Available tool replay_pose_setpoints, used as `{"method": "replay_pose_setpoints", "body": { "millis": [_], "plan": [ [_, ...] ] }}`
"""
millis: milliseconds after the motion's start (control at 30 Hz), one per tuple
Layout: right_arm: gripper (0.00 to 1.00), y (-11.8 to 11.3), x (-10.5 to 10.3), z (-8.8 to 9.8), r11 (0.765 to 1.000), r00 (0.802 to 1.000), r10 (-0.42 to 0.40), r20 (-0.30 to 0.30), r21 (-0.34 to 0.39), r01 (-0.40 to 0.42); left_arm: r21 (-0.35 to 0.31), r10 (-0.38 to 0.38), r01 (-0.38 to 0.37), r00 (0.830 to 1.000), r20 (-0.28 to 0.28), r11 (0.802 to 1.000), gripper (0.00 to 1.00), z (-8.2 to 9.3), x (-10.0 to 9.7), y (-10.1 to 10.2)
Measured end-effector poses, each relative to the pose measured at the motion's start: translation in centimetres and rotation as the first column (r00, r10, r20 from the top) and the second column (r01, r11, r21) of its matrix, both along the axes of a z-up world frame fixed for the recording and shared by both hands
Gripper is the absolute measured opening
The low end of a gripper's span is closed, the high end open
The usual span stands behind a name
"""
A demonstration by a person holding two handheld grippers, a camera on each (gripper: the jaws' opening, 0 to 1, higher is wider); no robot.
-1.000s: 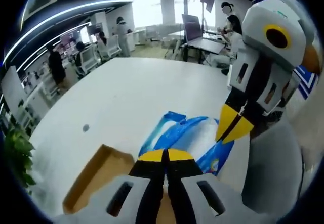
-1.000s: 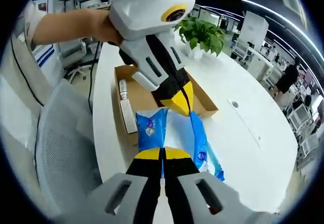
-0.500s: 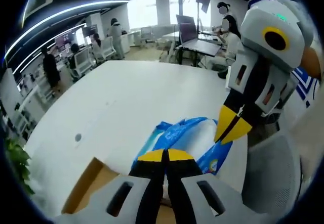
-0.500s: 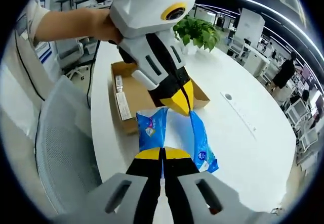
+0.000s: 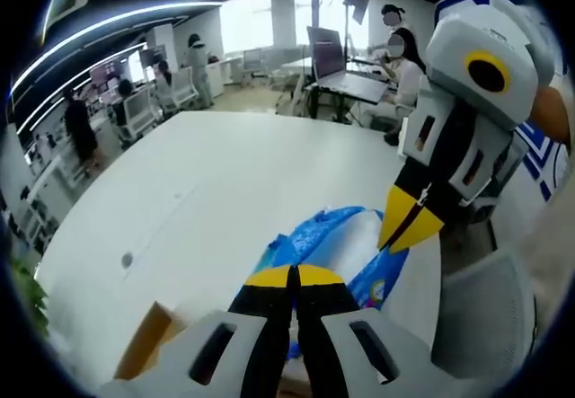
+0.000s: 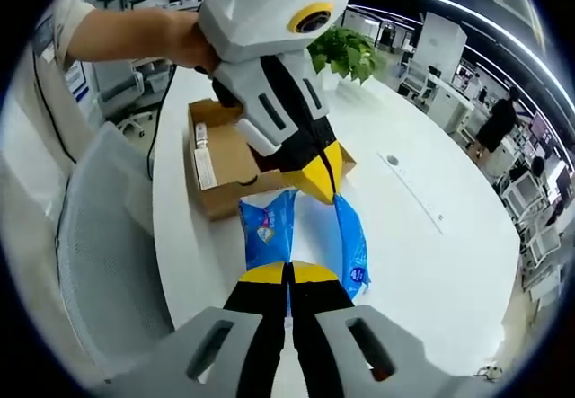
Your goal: Operate the shoe box by opening the lid, removing the specified soft item, and placing it in the target area until the item is outside and the box remains undamaged.
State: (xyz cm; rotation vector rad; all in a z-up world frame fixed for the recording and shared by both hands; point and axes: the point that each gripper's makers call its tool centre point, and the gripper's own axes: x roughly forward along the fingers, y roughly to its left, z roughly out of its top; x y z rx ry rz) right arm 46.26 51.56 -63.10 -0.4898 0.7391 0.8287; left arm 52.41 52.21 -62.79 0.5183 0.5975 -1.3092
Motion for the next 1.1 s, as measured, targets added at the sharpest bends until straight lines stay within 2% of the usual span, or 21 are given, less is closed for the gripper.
{"method": "replay_pose_setpoints", "body": {
  "millis": [600, 967, 1100],
  "plan": [
    [0.00, -5.2, 0.8, -1.9, 0.998, 0.999, -0.014, -0.031, -0.066, 0.012, 0.009, -0.052, 0.052, 0.998, -0.030, 0.999, 0.00, -1.8, 0.2, -4.6],
    [0.00, -8.2, 1.0, -2.6, 0.996, 0.998, -0.039, -0.044, -0.083, 0.035, 0.012, -0.096, 0.096, 0.994, -0.050, 0.995, 0.00, -2.1, 0.3, -7.6],
    [0.00, -9.2, 1.2, -2.7, 0.995, 0.998, -0.053, -0.045, -0.087, 0.049, 0.007, -0.097, 0.098, 0.993, -0.070, 0.995, 0.00, -2.5, 0.5, -8.2]
  ]
}}
